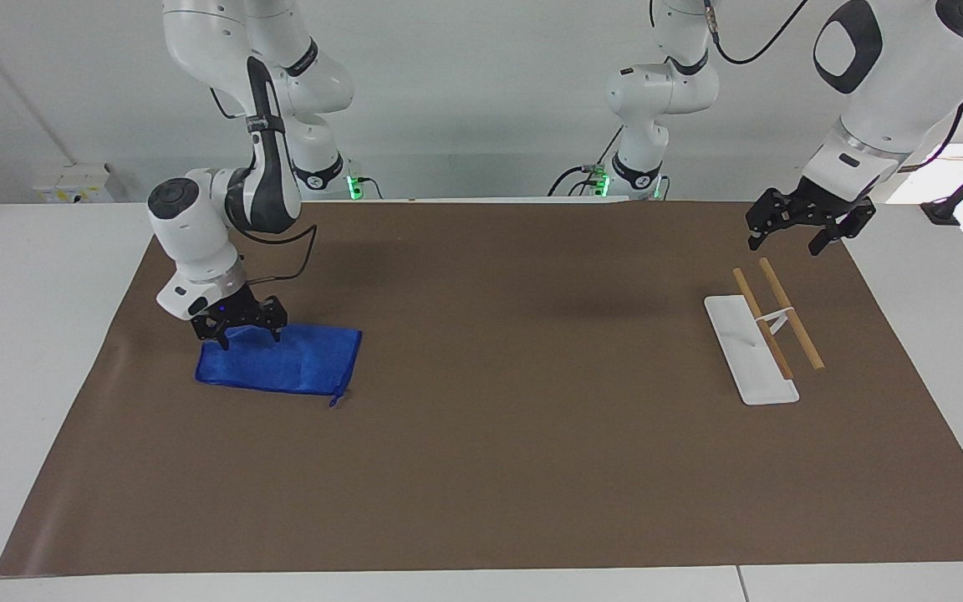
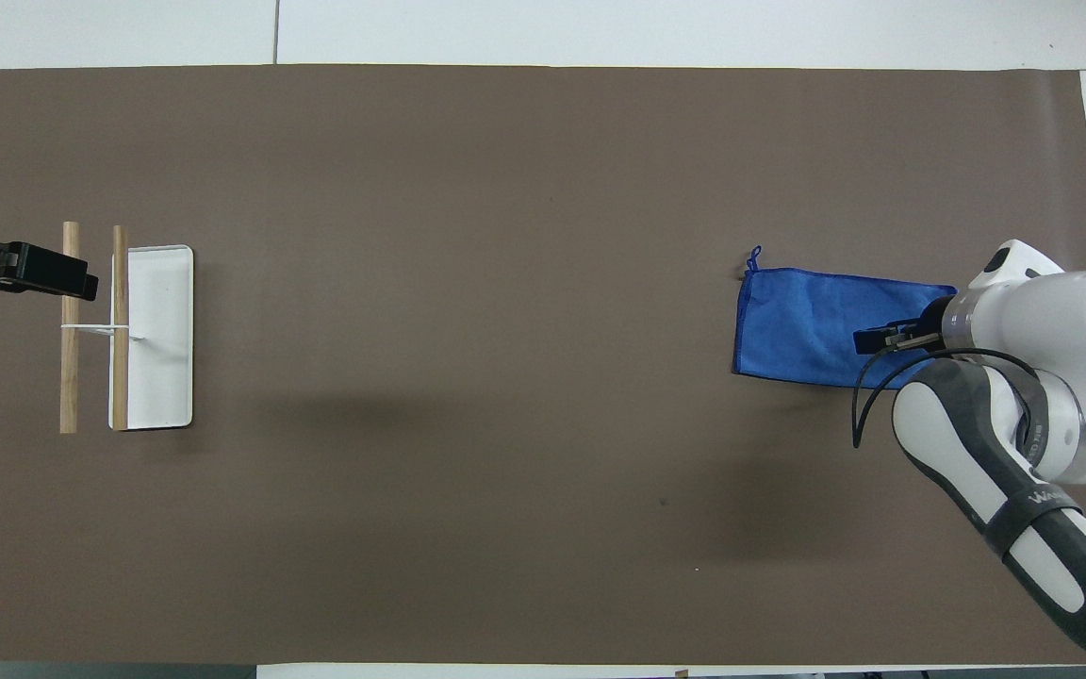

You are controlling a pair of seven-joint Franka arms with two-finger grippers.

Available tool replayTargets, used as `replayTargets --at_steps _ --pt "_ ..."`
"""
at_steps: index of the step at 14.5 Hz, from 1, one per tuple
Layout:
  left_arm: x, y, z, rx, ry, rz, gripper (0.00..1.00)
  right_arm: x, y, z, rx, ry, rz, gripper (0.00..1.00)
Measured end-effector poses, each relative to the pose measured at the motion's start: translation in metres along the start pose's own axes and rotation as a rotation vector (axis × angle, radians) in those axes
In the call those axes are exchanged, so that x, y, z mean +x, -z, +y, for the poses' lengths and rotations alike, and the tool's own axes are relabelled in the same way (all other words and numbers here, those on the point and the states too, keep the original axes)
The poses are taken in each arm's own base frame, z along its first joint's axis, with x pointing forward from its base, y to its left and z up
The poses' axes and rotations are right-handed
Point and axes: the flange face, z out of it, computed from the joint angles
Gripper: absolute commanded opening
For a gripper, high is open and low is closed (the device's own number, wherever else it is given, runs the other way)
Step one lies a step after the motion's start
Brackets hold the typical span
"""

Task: Right arm passes towel to left arm to hang
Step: 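Reach the right gripper to the blue towel's edge and grasp it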

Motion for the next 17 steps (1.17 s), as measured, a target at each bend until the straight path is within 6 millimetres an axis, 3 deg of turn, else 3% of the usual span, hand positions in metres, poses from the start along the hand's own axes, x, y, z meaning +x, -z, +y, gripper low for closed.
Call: replayTargets --at_steps 5,7,10,12,13,17 --pt "0.0 0.0 0.0 0.0 0.0 0.0 1.0 -0.011 -0.011 0.005 -0.008 0.006 0.016 0.99" --pt "0.0 0.0 0.0 0.0 0.0 0.0 1.0 -0.013 -0.018 0.005 -0.005 0.014 0.001 0.82" --pt "0.0 0.0 0.0 0.0 0.0 0.0 1.0 -0.014 -0.027 0.004 -0.002 0.02 -0.012 0.64" --pt "0.0 0.0 0.0 0.0 0.0 0.0 1.0 -0.014 -0.028 0.003 -0.002 0.025 -0.013 0.12" --pt "0.0 0.0 0.0 0.0 0.0 0.0 1.0 -0.014 -0.027 0.003 -0.002 0.026 -0.011 0.0" --pt "0.0 0.0 0.0 0.0 0.0 0.0 1.0 -0.011 -0.024 0.0 0.001 0.031 -0.009 0.0"
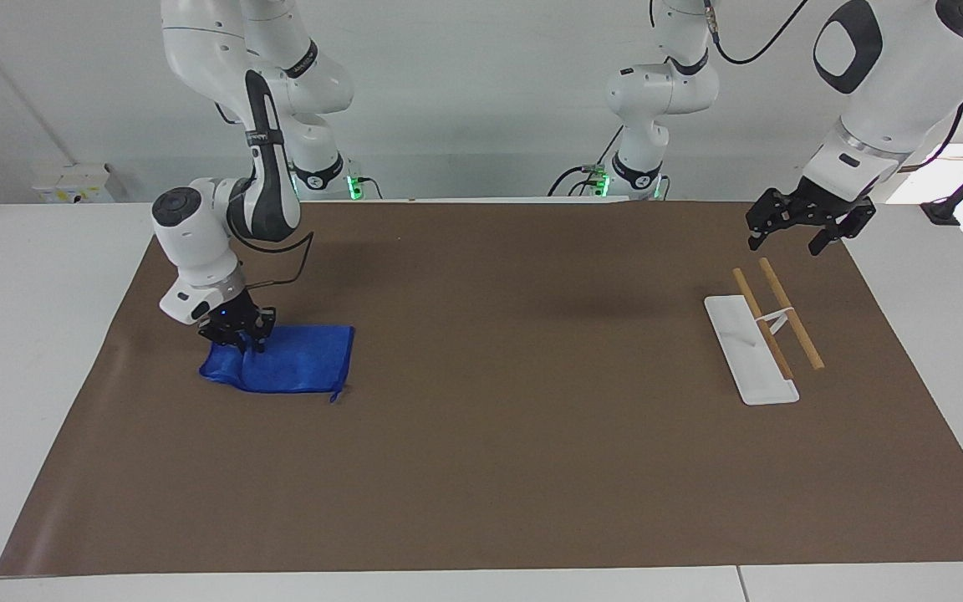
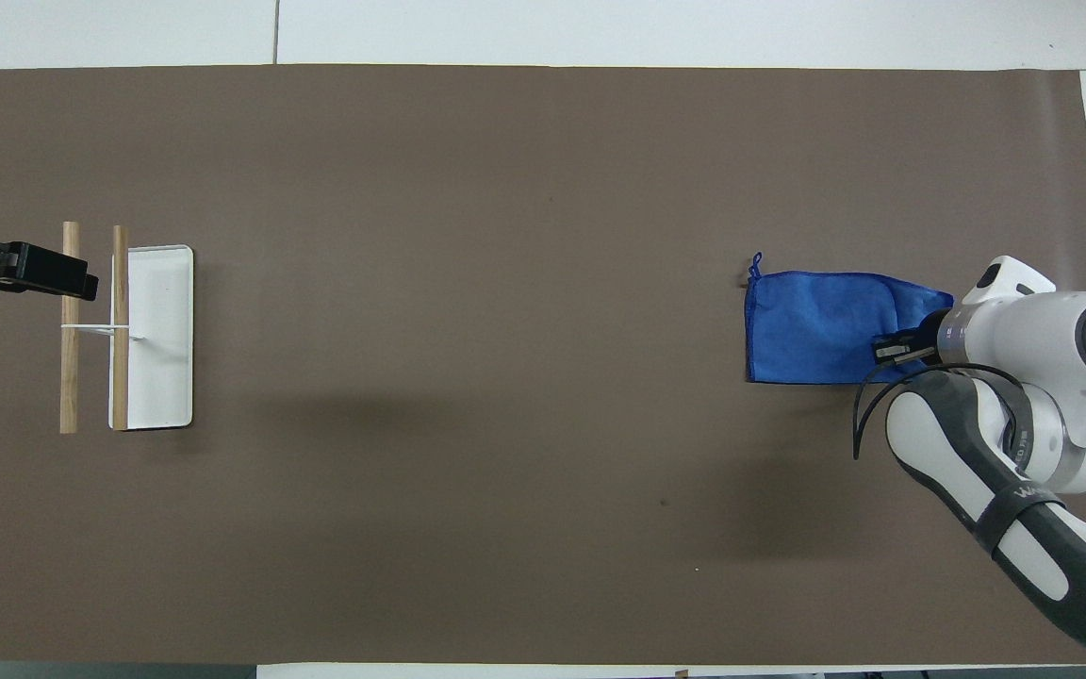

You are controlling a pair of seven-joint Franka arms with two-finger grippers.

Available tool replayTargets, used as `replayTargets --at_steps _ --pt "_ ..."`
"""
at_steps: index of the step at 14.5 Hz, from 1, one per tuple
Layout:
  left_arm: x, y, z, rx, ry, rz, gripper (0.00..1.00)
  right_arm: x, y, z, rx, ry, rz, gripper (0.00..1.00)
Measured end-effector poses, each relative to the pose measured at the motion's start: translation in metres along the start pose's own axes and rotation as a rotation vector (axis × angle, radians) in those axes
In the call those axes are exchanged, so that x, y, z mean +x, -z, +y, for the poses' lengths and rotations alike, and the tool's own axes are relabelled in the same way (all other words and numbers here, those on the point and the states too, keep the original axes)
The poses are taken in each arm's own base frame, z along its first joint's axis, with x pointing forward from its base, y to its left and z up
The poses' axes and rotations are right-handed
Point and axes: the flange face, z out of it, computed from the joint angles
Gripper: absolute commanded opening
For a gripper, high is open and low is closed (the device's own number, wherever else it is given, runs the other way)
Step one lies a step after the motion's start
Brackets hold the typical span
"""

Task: Right arm passes towel to left arm to hang
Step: 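Reach the right gripper to the blue towel's edge and grasp it, then lift the towel with the right gripper while the left gripper reaches forward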

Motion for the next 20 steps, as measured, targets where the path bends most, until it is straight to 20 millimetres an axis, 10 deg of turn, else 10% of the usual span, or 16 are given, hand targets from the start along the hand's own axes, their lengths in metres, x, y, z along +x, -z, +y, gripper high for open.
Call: replayTargets --at_steps 5,10,16,20 --pt "0.0 0.0 0.0 0.0 0.0 0.0 1.0 0.03 0.028 -0.02 0.035 -0.018 -0.086 0.0" --pt "0.0 0.0 0.0 0.0 0.0 0.0 1.0 0.082 0.099 -0.071 0.05 -0.105 -0.153 0.0" --pt "0.0 0.0 0.0 0.0 0.0 0.0 1.0 0.143 0.217 -0.163 0.222 -0.411 -0.116 0.0" --pt "0.0 0.0 0.002 0.0 -0.003 -0.001 1.0 0.172 0.223 -0.236 0.406 -0.701 -0.101 0.0"
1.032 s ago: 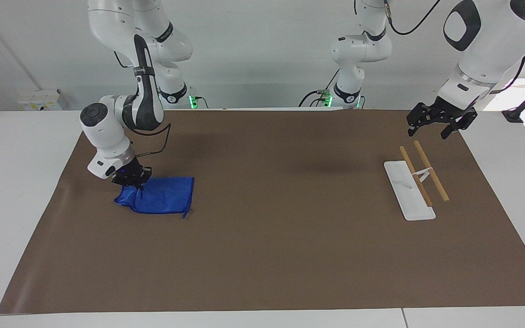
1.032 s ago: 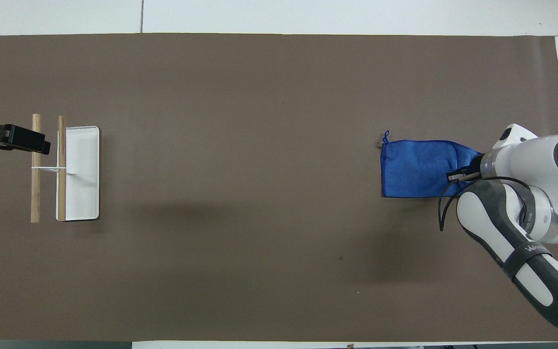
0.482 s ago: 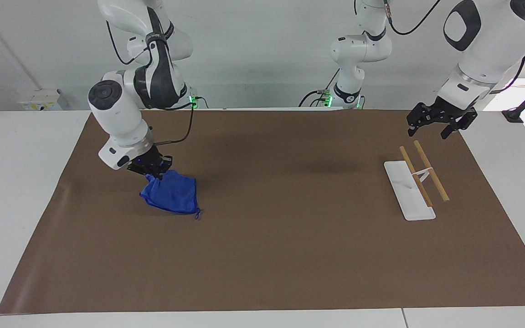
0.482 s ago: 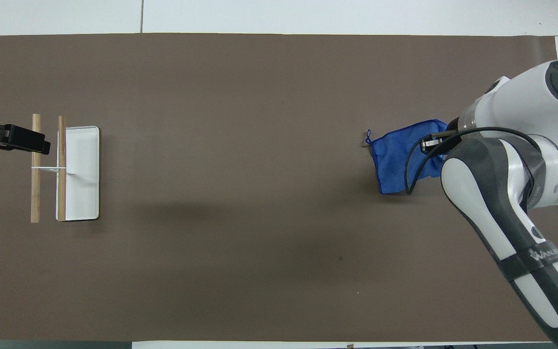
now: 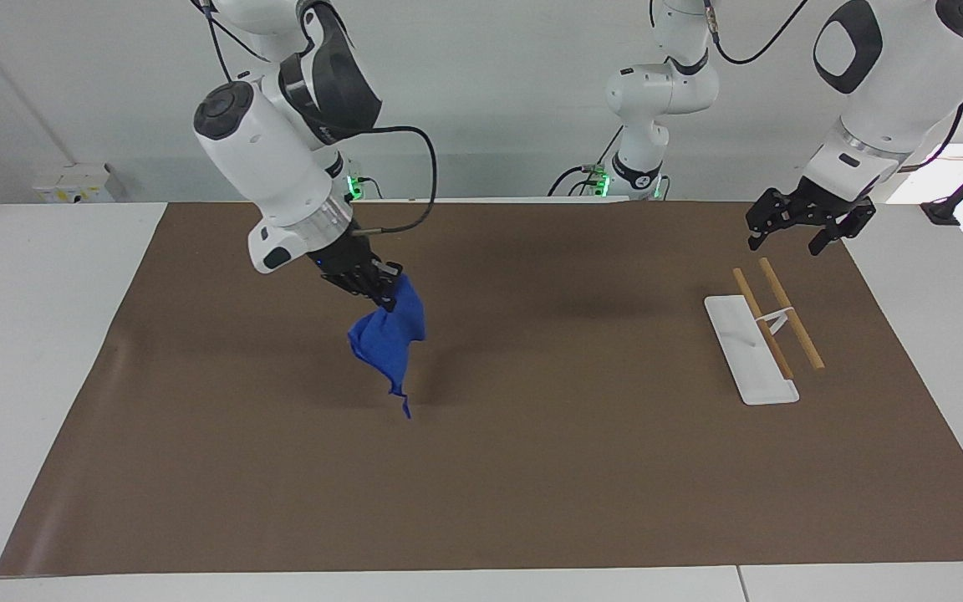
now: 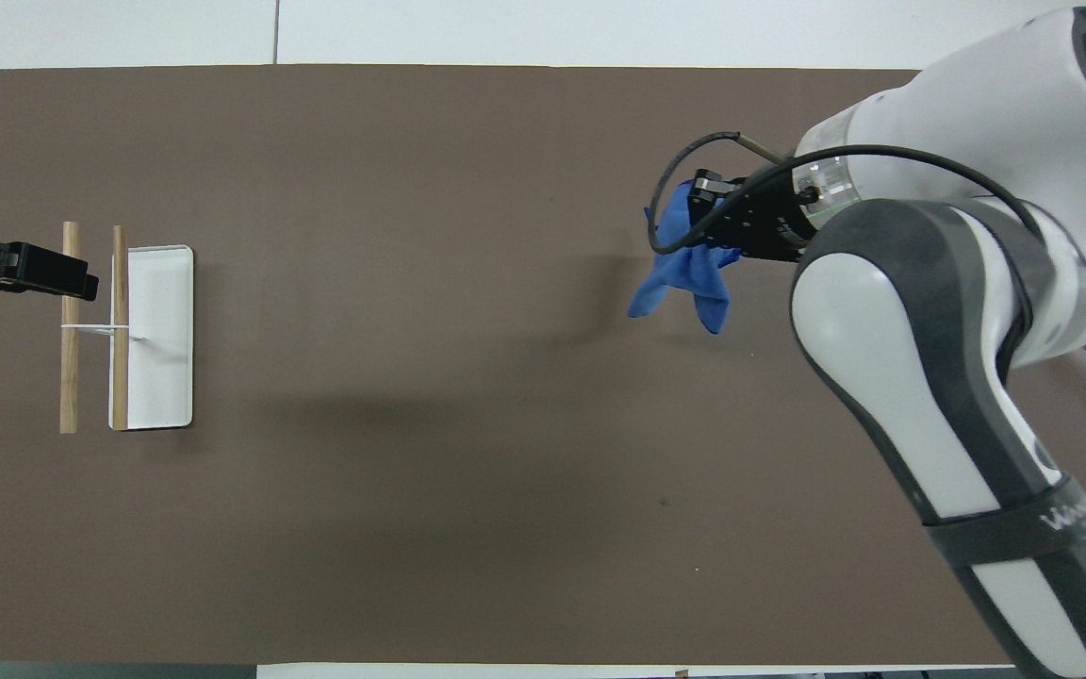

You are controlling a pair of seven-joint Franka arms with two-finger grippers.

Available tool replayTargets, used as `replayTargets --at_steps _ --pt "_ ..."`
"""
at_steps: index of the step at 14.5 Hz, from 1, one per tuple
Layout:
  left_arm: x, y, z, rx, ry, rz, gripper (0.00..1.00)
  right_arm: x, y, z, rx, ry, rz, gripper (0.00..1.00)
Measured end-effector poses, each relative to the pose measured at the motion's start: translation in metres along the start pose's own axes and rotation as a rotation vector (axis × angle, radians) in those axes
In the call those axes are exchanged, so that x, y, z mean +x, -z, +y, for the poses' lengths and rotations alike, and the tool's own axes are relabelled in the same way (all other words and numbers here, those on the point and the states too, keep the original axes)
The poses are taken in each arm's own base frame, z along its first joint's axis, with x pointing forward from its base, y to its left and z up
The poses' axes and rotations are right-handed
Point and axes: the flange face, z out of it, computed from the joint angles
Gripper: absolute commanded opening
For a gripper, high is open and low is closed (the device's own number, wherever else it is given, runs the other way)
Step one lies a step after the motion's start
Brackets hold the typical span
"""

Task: Right arm passes towel to left arm to hang
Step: 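Lift the towel with the right gripper while the left gripper reaches forward, then grasp the towel with the left gripper beside the right gripper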

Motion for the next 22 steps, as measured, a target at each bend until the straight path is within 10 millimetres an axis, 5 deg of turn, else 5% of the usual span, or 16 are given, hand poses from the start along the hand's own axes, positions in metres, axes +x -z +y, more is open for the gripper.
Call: replayTargets --at_steps 3,8,12,19,22 --pt "0.001 -0.001 0.013 0.0 -0.022 -0.001 1.0 -0.031 -0.027 -0.045 0.115 -0.153 -0.017 0.0" --pt "0.002 0.0 0.008 0.0 0.026 0.005 1.0 -0.088 -0.037 -0.109 0.352 -0.434 -0.04 0.0" --pt "0.008 -0.017 0.032 -0.082 0.41 0.011 1.0 -0.129 -0.044 -0.142 0.512 -0.625 -0.083 0.0" --pt "0.029 -0.05 0.089 -0.255 1.232 0.024 1.0 -0.162 -0.048 -0.159 0.609 -0.729 -0.165 0.0" --pt "0.04 -0.065 0.099 -0.307 1.416 -0.018 1.0 -0.17 -0.05 -0.164 0.626 -0.73 -0.16 0.0"
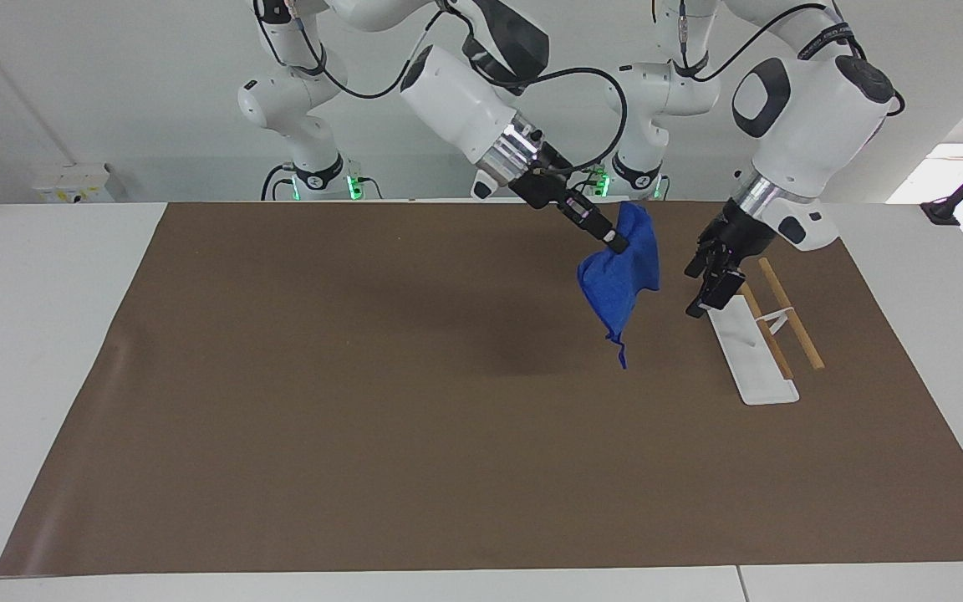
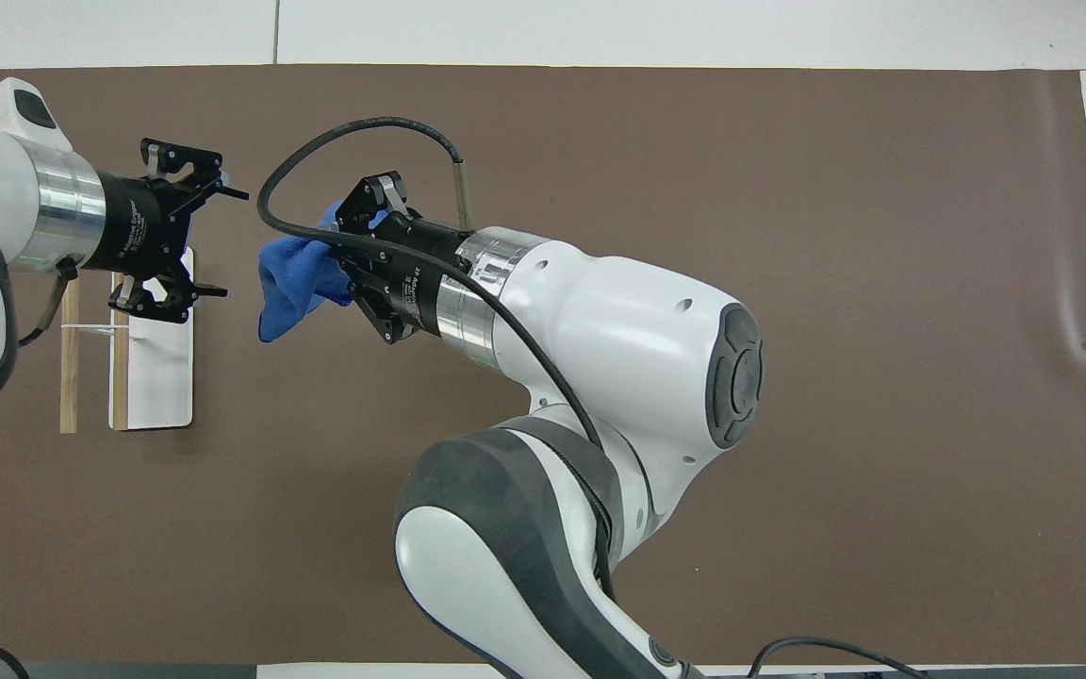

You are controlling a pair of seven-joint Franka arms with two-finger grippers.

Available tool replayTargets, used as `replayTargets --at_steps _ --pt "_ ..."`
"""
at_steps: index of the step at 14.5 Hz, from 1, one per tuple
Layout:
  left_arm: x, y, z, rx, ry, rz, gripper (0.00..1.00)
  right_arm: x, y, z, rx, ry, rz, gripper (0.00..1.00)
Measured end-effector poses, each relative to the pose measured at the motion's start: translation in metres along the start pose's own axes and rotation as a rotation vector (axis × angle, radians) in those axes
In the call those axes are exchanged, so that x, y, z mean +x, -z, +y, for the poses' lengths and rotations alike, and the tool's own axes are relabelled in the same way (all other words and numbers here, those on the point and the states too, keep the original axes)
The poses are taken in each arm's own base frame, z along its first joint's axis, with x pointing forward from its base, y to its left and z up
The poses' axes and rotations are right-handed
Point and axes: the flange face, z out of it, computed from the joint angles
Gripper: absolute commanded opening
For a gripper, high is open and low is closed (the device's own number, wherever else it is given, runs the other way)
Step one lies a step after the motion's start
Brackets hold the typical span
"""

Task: Right arm passes towel to left arm to hang
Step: 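Grasp the towel with the left gripper beside the right gripper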

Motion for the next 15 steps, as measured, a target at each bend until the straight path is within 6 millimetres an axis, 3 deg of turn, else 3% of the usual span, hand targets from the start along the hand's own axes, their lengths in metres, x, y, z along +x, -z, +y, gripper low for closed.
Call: replayTargets --at_steps 5,14,15 --pt "-0.009 -0.023 -0.002 0.064 0.105 -0.042 1.0 0.002 -0.001 0.0 0.0 -0.002 0.003 0.0" --pt "-0.019 -0.043 -0.017 0.167 0.214 -0.141 1.0 0.003 -0.002 0.001 -0.002 -0.002 0.005 0.0" --pt "-0.019 -0.046 -0.02 0.171 0.217 -0.141 0.91 0.003 -0.002 0.001 -0.002 -0.002 0.005 0.0"
